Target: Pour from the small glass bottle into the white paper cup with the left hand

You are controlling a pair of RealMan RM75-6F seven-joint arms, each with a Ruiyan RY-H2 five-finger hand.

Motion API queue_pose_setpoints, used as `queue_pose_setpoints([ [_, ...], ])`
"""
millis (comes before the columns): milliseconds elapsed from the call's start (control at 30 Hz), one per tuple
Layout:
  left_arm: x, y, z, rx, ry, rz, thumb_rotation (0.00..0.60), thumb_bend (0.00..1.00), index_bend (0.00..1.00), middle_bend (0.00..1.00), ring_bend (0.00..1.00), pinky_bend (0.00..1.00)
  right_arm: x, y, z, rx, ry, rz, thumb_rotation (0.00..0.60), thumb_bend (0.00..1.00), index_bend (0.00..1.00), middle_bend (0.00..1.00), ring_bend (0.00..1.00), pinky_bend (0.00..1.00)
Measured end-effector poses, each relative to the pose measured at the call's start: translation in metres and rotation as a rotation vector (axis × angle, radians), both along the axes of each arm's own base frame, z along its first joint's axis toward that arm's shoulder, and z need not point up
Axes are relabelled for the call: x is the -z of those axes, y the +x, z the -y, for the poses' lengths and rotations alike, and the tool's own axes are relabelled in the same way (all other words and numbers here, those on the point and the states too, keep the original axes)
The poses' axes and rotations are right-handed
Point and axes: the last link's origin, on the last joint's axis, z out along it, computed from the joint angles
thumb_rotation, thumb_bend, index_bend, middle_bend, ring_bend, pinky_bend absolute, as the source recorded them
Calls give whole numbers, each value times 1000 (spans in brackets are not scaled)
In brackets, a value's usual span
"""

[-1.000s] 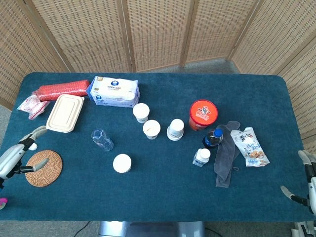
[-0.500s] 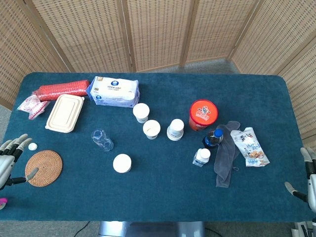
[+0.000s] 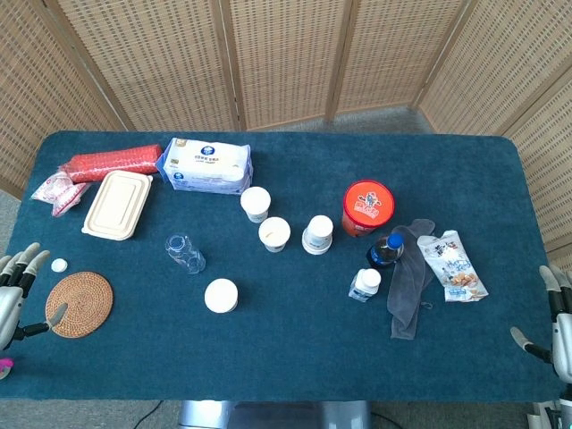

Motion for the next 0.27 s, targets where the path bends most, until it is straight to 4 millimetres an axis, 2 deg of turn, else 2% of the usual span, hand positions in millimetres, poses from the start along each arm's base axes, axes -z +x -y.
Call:
queue_pose_setpoints([
  [267,3,5,-3,47,37,14,371,365,0,0,0,0,0,1,2,-4,-4,11,600,157,0,70,0,0],
])
